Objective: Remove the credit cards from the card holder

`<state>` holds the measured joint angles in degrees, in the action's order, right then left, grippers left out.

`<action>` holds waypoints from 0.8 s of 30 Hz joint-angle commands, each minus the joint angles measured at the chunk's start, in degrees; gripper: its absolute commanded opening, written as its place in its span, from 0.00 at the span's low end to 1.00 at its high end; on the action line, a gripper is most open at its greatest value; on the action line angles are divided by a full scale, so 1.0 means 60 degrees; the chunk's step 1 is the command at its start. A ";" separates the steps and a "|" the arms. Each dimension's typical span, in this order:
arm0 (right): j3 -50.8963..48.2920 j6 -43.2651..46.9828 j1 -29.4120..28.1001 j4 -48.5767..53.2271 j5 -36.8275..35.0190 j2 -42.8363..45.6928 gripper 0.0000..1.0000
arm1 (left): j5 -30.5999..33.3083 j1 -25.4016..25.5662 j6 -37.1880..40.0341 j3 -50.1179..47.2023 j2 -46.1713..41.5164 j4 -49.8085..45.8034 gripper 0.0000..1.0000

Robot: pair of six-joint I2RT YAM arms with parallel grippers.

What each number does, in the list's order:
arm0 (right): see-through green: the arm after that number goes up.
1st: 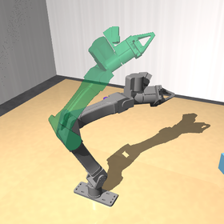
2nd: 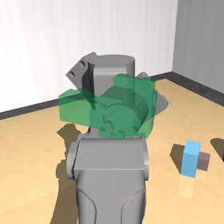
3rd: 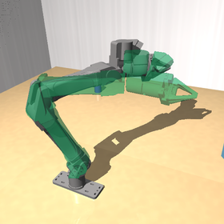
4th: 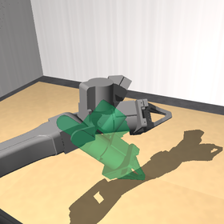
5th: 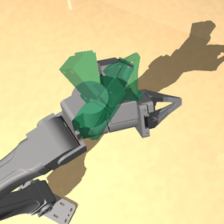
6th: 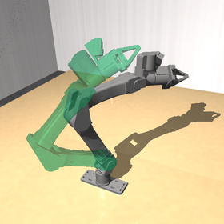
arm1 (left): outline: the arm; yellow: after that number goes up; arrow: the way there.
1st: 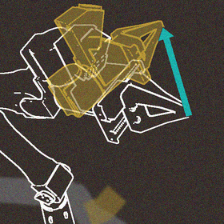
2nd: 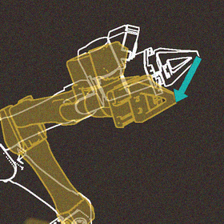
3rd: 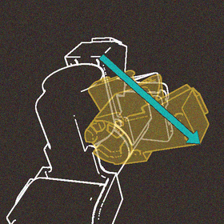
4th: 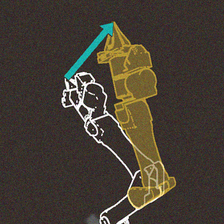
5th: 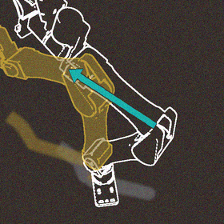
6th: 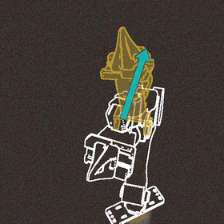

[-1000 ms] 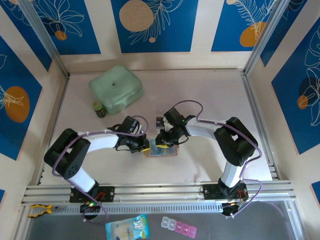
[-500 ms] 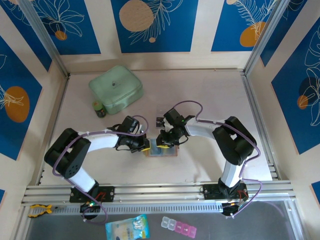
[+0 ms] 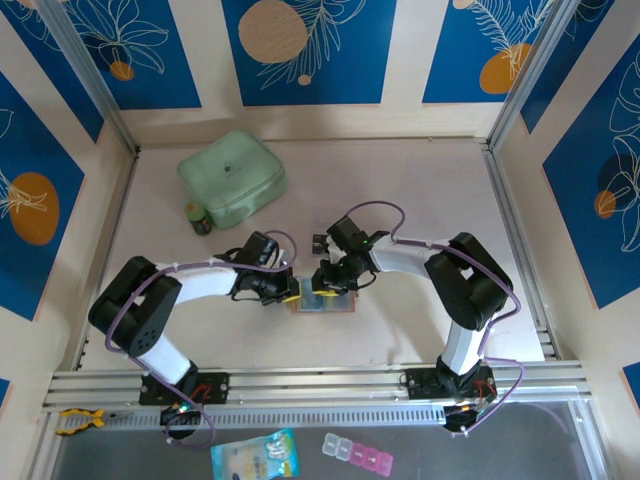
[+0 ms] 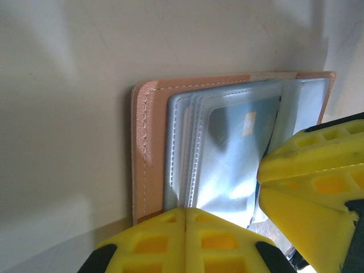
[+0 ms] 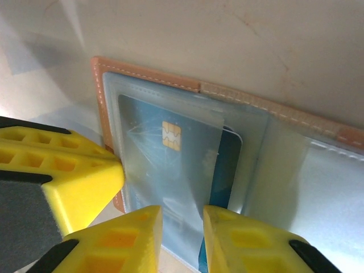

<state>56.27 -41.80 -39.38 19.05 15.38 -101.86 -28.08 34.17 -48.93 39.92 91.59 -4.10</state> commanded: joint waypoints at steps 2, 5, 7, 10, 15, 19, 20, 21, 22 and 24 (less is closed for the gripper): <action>0.0121 0.0253 -0.0033 0.0675 -0.0527 -0.0031 0.28 | 0.0109 -0.0130 0.0317 0.0180 0.0167 -0.0489 0.03; 0.0179 0.0342 -0.0015 0.0848 -0.0671 0.0055 0.28 | 0.0100 -0.0131 0.0322 0.0216 0.0181 -0.0522 0.03; 0.0201 0.0371 -0.0013 0.0912 -0.0716 0.0114 0.28 | 0.0126 -0.0132 0.0332 0.0245 0.0148 -0.0575 0.03; 0.0231 0.0419 -0.0015 0.0927 -0.0740 0.0203 0.29 | 0.0141 -0.0143 0.0347 0.0286 0.0098 -0.0620 0.03; 0.0236 0.0425 -0.0015 0.0956 -0.0732 0.0319 0.28 | 0.0166 -0.0138 0.0365 0.0413 -0.0072 -0.0778 0.03; 0.0180 0.0419 -0.0009 0.0927 -0.0706 0.0449 0.29 | 0.0183 -0.0129 0.0433 0.0536 -0.0177 -0.0908 0.04; 0.0161 0.0412 -0.0001 0.0887 -0.0675 0.0472 0.28 | 0.0149 -0.0141 0.0432 0.0560 -0.0177 -0.0927 0.04; 0.0132 0.0404 0.0000 0.0856 -0.0634 0.0522 0.28 | 0.0113 -0.0130 0.0414 0.0567 -0.0191 -0.0914 0.03; 0.0094 0.0390 0.0022 0.0805 -0.0580 0.0582 0.28 | 0.0089 -0.0115 0.0414 0.0579 -0.0217 -0.0899 0.04; 0.0030 0.0340 0.0037 0.0726 -0.0520 0.0676 0.28 | 0.0065 -0.0115 0.0406 0.0601 -0.0290 -0.0949 0.04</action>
<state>56.88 -40.25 -39.35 22.76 11.92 -100.16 -27.51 34.06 -47.48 42.06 91.48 -8.08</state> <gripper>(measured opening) 0.284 0.063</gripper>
